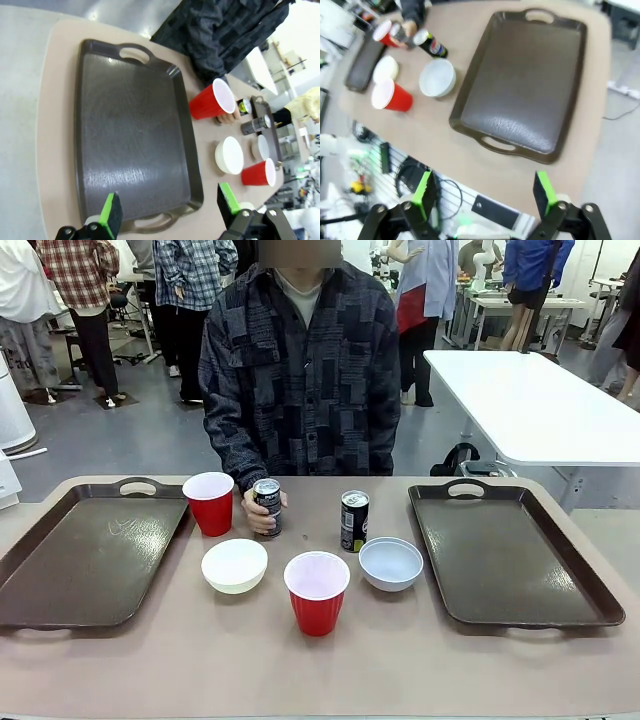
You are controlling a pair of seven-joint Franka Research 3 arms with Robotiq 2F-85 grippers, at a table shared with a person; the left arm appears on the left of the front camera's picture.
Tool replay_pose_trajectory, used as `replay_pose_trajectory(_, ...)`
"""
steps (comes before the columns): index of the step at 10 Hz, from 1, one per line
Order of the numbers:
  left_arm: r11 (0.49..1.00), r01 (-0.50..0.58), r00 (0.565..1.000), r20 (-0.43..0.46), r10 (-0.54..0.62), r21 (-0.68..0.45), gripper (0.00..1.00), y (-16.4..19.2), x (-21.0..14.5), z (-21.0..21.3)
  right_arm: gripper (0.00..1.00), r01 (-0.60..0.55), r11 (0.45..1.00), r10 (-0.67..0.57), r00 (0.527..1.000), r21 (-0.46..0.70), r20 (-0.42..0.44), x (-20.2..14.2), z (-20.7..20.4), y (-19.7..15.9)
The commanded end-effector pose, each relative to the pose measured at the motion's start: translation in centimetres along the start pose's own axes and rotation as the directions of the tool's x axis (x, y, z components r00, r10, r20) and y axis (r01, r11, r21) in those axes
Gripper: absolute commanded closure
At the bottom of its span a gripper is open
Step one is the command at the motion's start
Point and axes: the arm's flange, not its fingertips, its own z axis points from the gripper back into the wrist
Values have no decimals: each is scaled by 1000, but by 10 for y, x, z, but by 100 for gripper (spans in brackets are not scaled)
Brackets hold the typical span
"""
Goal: Prepare tableware on both trays.
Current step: Pick up a Picnic Bowl from the table and place it on a Handle tray.
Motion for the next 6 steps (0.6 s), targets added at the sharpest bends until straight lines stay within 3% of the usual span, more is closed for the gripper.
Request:
replay_pose_trajectory(1, 1000, -4, 1000, 9, 5, -16, 0, 1, 0, 1, 0, -95, 992, 78, 978, -85, -194, 12, -51, 68)
replay_pose_trajectory(3, 1000, -4, 1000, 9, 5, -16, 0, 1, 0, 1, 0, -185, 968, 120, 935, -169, -335, 24, -108, 133)
replay_pose_trajectory(6, 1000, -4, 1000, 9, 5, -16, 0, 1, 0, 1, 0, -299, 921, 173, 888, -249, -425, 13, -183, 205)
